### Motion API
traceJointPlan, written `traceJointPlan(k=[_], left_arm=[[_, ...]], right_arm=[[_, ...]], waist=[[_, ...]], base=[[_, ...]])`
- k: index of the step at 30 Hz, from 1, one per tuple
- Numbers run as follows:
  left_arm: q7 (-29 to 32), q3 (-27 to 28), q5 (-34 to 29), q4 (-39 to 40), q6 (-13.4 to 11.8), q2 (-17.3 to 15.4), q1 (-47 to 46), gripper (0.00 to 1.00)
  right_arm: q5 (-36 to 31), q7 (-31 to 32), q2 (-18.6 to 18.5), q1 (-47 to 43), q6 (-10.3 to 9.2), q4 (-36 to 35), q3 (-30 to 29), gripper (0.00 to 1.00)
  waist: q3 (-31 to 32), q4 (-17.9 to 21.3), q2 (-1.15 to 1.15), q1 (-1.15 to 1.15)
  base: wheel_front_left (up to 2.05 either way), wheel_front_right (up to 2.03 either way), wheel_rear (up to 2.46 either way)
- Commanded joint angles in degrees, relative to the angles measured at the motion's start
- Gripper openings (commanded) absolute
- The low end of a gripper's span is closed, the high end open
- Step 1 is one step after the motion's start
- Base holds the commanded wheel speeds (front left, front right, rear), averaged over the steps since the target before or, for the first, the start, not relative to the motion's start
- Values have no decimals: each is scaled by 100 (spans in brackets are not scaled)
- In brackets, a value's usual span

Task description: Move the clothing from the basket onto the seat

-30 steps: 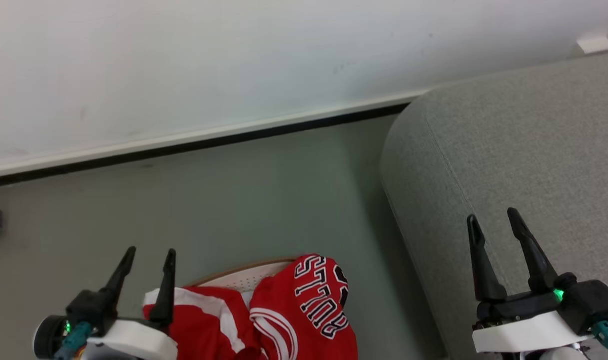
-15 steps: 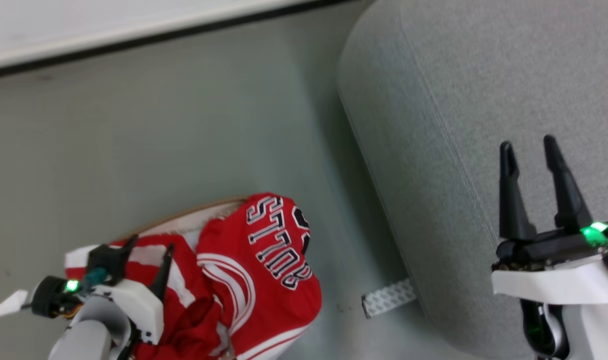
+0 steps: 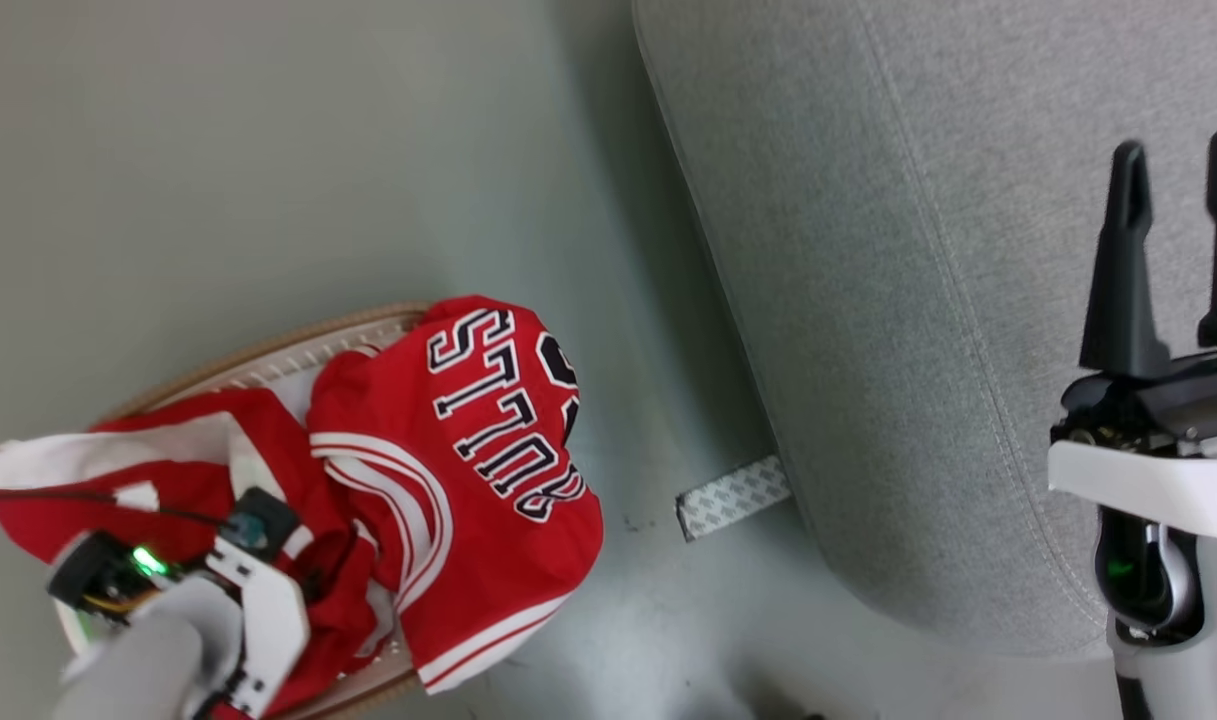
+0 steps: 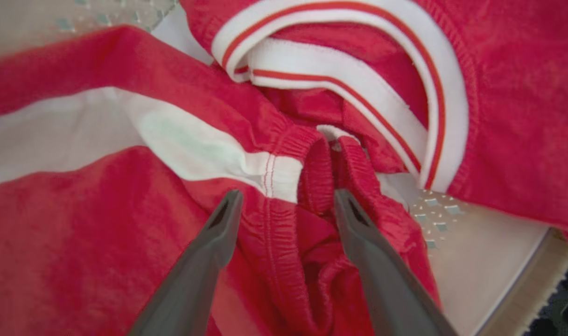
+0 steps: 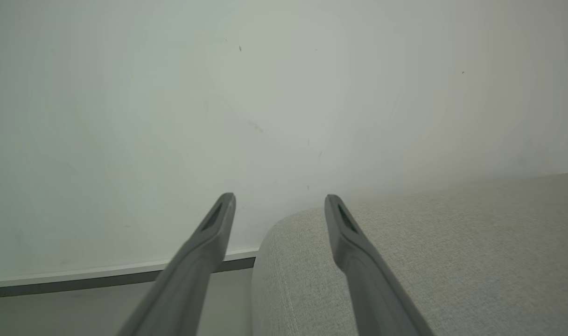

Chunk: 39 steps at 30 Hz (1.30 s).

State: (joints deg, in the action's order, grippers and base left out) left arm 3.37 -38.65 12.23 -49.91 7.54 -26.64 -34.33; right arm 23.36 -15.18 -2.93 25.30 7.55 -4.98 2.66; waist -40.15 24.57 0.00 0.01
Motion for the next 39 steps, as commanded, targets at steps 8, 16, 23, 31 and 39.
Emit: traceJointPlan(k=[8, 16, 23, 31, 39], left_arm=[[249, -613, 210, -464, -12, -176, -684, 100], [-14, -830, 543, -793, -12, -20, -875, 0], [-527, -814, 750, -1084, -26, 369, -795, 0], [-1370, -728, 1028, -1316, -28, 1041, -585, 0], [-1819, -536, 1375, -1080, -17, 1382, -406, 0]], right_arm=[[287, 5, 6, 302, -12, -301, 57, 100], [319, 5, 5, 252, -12, -305, 19, 100], [86, 5, 4, 205, -12, -176, -7, 100], [-391, 5, 2, -85, -12, 175, 38, 100], [-630, 5, -3, -586, -12, 515, 10, 100]], waist=[[-554, 177, 0, -1], [-504, 87, 0, -1], [116, -198, 0, -1], [1367, -839, 0, -1], [2541, -1501, 0, -1]], base=[[0, 0, 0], [0, 0, 0], [0, 0, 0], [0, 0, 0], [0, 0, 0]])
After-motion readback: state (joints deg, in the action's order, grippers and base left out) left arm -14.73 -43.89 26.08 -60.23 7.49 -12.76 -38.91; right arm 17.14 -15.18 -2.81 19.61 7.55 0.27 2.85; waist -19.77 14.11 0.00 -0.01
